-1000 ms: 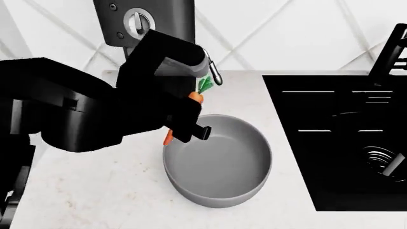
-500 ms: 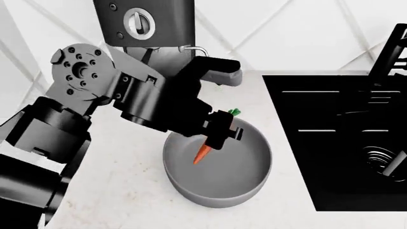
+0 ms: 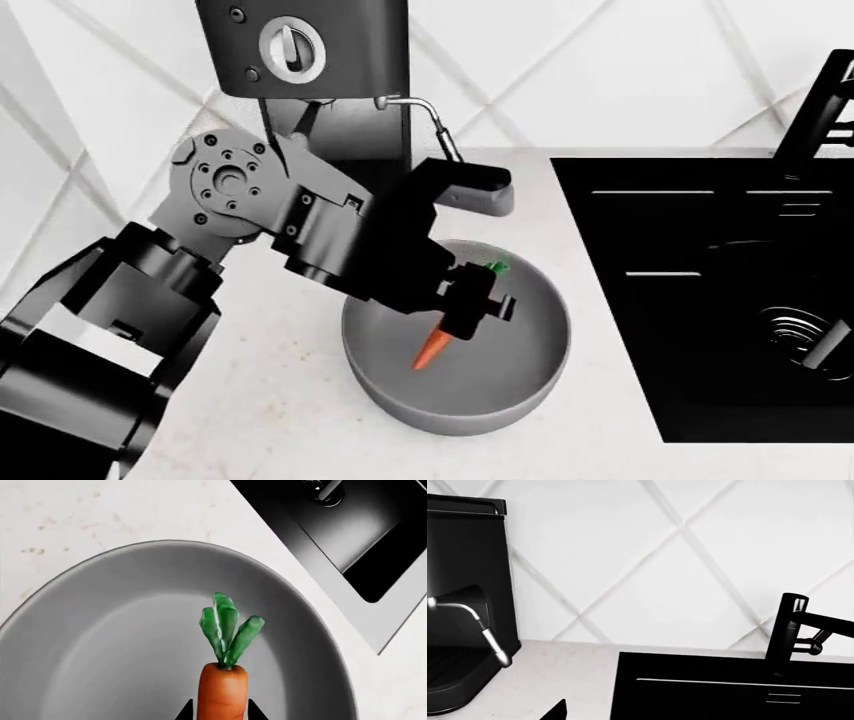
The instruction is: Pick the eggplants and oranges from the sink and place them in one bowl. Place the carrot in the other bowl. Then turn off the sink faucet.
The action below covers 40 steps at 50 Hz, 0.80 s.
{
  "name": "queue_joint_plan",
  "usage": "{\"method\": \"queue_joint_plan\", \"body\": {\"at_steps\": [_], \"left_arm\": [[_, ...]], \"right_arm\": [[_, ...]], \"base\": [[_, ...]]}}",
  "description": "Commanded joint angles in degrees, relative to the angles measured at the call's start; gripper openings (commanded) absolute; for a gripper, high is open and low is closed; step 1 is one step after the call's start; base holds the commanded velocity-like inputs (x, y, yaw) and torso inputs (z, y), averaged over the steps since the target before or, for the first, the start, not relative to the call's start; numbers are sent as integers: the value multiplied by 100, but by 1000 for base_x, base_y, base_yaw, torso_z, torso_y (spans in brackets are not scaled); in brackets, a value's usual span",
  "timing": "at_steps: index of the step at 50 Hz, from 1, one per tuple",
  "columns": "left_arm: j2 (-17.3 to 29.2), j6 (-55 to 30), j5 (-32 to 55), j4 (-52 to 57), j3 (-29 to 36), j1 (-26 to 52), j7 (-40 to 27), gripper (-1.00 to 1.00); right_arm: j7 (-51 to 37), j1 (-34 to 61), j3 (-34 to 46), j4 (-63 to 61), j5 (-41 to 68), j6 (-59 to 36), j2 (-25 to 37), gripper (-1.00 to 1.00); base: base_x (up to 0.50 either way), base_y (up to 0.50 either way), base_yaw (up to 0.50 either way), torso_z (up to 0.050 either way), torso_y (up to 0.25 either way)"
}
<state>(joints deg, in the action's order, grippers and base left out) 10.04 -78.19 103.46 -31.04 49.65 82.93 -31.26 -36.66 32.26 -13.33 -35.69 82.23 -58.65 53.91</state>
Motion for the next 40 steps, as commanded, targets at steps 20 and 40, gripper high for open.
{"method": "queue_joint_plan", "body": {"at_steps": [20,40], "left_arm": [[696,352,564,1086,-478,322,-597,100],[2938,2278,193,4833,-1719,-1698,-3485,100]], "right_arm": [[91,64,48,64,-74,101,-102,100],[684,1774,1657,1213,-1425,309,-932,100]], "base": [[0,0,0,0,0],[0,0,0,0,0]]}}
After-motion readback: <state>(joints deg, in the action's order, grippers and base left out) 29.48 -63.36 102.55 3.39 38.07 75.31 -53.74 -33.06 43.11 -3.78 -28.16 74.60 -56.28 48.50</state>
